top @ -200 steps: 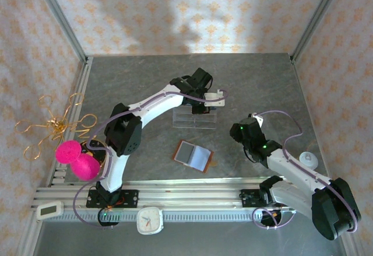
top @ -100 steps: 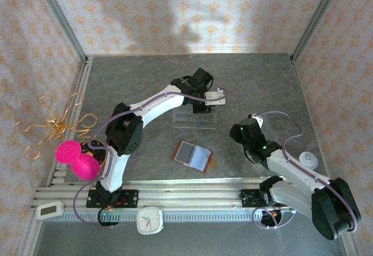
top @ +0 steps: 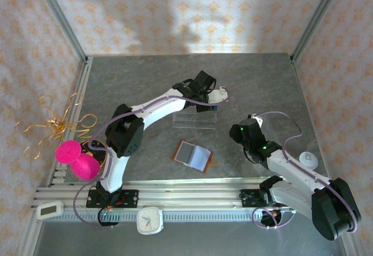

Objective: Take the credit cards out of the card holder

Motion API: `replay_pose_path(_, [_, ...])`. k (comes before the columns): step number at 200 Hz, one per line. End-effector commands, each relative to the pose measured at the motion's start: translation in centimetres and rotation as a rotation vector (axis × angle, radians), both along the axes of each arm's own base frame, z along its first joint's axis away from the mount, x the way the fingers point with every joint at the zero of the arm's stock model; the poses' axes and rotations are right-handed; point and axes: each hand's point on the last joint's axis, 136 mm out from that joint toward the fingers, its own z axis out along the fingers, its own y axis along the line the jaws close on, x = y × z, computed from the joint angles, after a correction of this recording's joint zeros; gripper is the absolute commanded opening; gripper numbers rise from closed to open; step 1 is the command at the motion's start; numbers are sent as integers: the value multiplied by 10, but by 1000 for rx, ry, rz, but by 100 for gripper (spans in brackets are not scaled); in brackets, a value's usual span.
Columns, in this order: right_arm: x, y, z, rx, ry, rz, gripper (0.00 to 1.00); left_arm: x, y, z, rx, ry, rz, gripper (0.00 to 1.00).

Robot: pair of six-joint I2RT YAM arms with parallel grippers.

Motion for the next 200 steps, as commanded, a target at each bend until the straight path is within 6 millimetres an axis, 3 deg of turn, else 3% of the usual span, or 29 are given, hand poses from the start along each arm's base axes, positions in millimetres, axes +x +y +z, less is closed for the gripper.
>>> replay_pose_path(1, [0, -2, 3, -1, -22, 7, 47, 13, -1, 54, -108, -131, 76, 38])
replay_pose_path(52, [0, 12, 8, 3, -23, 100, 48, 9, -8, 121, -290, -181, 106, 40])
replay_pose_path(54, [0, 13, 9, 4, -23, 108, 48, 6, -6, 138, -320, -202, 111, 40])
replay_pose_path(61, [1, 17, 9, 7, -22, 134, 48, 3, -6, 154, -372, -213, 123, 40])
replay_pose_path(81, [-3, 37, 9, 47, -25, 232, 47, -17, -10, 188, -530, -214, 128, 41])
replay_pose_path(101, [-11, 64, 13, 59, -40, 333, 46, -54, -15, 214, -682, -203, 105, 45])
replay_pose_path(113, [-19, 85, 21, 47, -70, 403, 46, -76, -17, 218, -742, -178, 101, 48])
replay_pose_path(144, [-42, 127, 29, 38, -112, 547, 46, -122, -9, 203, -870, -52, 168, 48])
replay_pose_path(188, [-66, 163, 6, -47, -73, 628, 46, -158, 28, 162, -1107, 179, 322, 49])
replay_pose_path(200, [-73, 165, -9, -93, -36, 621, 44, -165, 38, 154, -1143, 221, 350, 49])
